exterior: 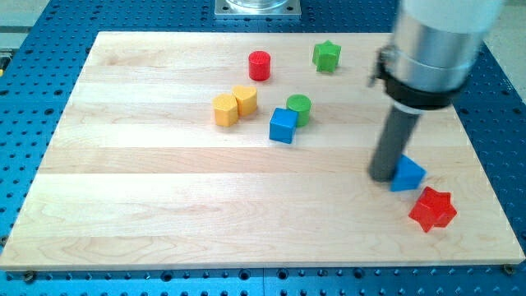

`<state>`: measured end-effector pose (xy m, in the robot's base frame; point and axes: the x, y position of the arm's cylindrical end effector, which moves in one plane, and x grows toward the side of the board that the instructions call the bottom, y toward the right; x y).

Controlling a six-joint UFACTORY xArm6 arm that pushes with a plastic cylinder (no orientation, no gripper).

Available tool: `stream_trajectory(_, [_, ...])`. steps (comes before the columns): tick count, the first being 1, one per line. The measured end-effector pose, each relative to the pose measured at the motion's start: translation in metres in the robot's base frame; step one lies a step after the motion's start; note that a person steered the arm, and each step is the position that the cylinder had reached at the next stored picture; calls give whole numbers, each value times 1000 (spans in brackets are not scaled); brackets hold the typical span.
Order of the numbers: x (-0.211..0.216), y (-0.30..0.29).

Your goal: Drag the cube to the top side of the triangle

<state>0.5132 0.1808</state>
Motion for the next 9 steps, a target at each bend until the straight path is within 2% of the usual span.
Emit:
stream_trajectory(1, [-1,2])
stream_trajectory(2, [-23,-39])
stream_trajectory(3, [-49,-41])
stream_trajectory(4, [-3,-128])
stream_trajectory(5, [-49,-169])
stream_trajectory(6, [-86,-169])
stream_trajectory(7, [-95,-134])
stream_trajectory(8, [-115,-152])
stream_trajectory(9, [-138,-140])
